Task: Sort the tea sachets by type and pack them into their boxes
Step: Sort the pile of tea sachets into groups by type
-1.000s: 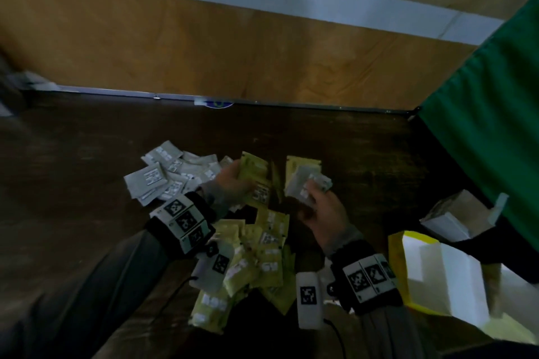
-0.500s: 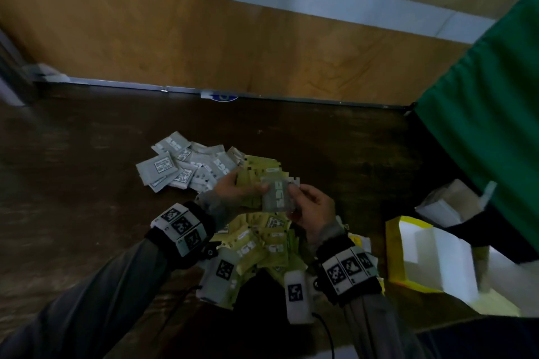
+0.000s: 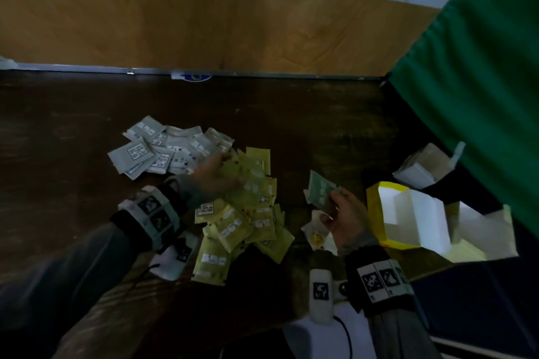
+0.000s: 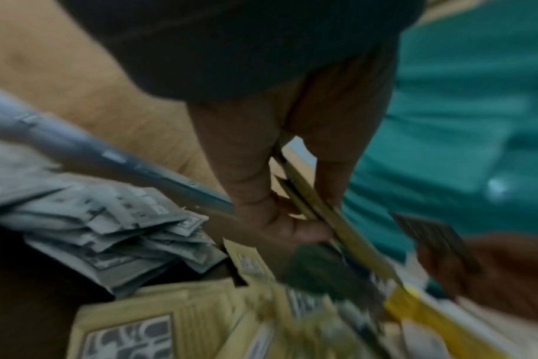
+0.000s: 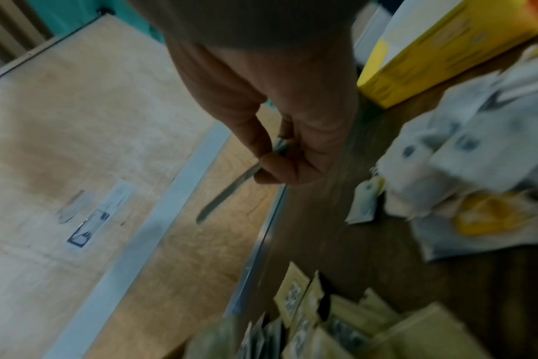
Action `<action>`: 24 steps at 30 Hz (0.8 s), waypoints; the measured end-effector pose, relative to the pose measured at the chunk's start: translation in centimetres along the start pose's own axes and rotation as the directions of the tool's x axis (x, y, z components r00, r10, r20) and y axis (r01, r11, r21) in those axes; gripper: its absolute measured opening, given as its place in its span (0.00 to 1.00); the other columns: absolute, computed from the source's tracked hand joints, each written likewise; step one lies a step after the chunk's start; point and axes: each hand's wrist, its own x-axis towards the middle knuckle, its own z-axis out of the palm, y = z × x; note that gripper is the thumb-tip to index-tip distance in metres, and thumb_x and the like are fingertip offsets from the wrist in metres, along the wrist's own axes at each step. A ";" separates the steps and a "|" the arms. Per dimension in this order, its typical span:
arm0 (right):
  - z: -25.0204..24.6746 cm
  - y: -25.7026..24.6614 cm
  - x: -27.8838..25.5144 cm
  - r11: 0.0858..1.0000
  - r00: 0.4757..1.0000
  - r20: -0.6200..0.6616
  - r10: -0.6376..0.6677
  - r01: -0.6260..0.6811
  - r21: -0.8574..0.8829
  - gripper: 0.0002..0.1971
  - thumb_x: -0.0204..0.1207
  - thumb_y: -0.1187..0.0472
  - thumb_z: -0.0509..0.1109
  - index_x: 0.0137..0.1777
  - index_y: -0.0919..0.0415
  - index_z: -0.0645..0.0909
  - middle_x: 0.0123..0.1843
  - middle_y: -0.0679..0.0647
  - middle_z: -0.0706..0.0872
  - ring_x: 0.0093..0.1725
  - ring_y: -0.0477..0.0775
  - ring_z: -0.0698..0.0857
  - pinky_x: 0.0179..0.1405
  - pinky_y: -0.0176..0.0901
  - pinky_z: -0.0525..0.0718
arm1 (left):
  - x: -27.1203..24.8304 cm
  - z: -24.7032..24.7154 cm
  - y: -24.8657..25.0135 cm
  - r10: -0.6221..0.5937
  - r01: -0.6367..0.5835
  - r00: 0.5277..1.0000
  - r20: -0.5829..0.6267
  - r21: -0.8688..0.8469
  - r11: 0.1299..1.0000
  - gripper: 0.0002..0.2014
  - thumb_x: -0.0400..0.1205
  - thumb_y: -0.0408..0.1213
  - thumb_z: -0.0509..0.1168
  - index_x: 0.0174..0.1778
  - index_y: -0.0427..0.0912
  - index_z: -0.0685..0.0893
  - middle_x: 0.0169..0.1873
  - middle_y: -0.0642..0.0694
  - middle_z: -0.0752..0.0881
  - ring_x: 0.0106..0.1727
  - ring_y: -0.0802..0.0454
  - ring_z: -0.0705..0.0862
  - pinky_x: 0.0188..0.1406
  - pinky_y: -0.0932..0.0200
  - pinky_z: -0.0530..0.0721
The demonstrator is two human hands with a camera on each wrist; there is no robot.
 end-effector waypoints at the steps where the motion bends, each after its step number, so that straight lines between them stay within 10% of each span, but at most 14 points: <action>1: -0.8 0.4 0.0 1.000 1.000 -0.011 -0.003 0.003 -0.006 0.16 0.81 0.64 0.63 0.68 0.65 0.75 0.56 0.59 0.81 0.47 0.56 0.82 0.34 0.45 0.81 | -0.1 0.4 -0.6 0.041 -0.047 0.999 0.034 0.174 0.984 0.35 0.78 0.34 0.69 0.79 0.49 0.58 0.66 0.44 0.74 0.55 0.49 0.81 0.47 0.55 0.85; 5: -2.5 1.9 -0.8 0.999 0.999 0.004 0.034 -0.034 -0.006 0.10 0.81 0.64 0.65 0.59 0.65 0.80 0.61 0.66 0.83 0.59 0.63 0.83 0.33 0.45 0.86 | 0.7 2.3 -3.8 0.127 -0.232 0.971 0.201 0.674 0.702 0.40 0.82 0.38 0.62 0.82 0.57 0.42 0.79 0.41 0.55 0.76 0.42 0.66 0.70 0.49 0.71; 9: -3.4 2.1 -2.4 0.994 0.999 -0.022 0.037 -0.034 0.108 0.06 0.80 0.71 0.62 0.46 0.64 0.79 0.49 0.61 0.84 0.49 0.57 0.83 0.28 0.41 0.88 | 1.5 2.7 -6.2 0.128 -0.233 0.972 0.199 0.898 0.372 0.32 0.83 0.52 0.55 0.82 0.55 0.50 0.80 0.40 0.48 0.78 0.38 0.59 0.76 0.43 0.65; 14: -5.8 1.2 -3.4 0.995 0.981 -0.189 -0.049 0.033 -0.090 0.02 0.77 0.66 0.70 0.45 0.60 0.83 0.54 0.61 0.87 0.44 0.54 0.85 0.41 0.45 0.86 | 1.0 2.0 -6.7 0.395 -0.293 0.914 0.093 0.825 0.483 0.25 0.81 0.49 0.60 0.75 0.51 0.69 0.80 0.41 0.54 0.75 0.36 0.66 0.72 0.39 0.71; 17: -4.8 0.6 -4.8 0.949 0.981 -0.026 -0.195 0.182 -0.257 0.07 0.76 0.67 0.70 0.51 0.59 0.85 0.50 0.55 0.88 0.45 0.46 0.85 0.32 0.29 0.84 | -0.2 3.0 -4.6 0.542 -0.449 0.840 0.034 0.606 0.657 0.21 0.81 0.45 0.64 0.70 0.49 0.75 0.74 0.48 0.68 0.71 0.49 0.72 0.68 0.49 0.76; 21: -0.4 1.3 -6.1 0.894 0.920 0.290 -0.263 0.345 -0.285 0.13 0.72 0.71 0.73 0.44 0.49 0.85 0.44 0.45 0.90 0.43 0.42 0.89 0.40 0.33 0.86 | -1.9 5.4 -1.3 0.228 -0.340 0.930 0.288 0.439 0.832 0.39 0.72 0.49 0.73 0.76 0.57 0.61 0.65 0.55 0.76 0.60 0.56 0.79 0.54 0.56 0.84; 24: 2.2 1.7 -6.1 0.924 0.920 0.327 -0.216 0.301 -0.235 0.11 0.75 0.71 0.70 0.49 0.53 0.85 0.48 0.49 0.90 0.50 0.49 0.89 0.48 0.43 0.88 | -1.8 3.9 -0.4 0.090 -0.305 0.929 0.360 0.603 0.737 0.35 0.79 0.44 0.67 0.77 0.58 0.55 0.55 0.52 0.81 0.51 0.55 0.83 0.44 0.57 0.86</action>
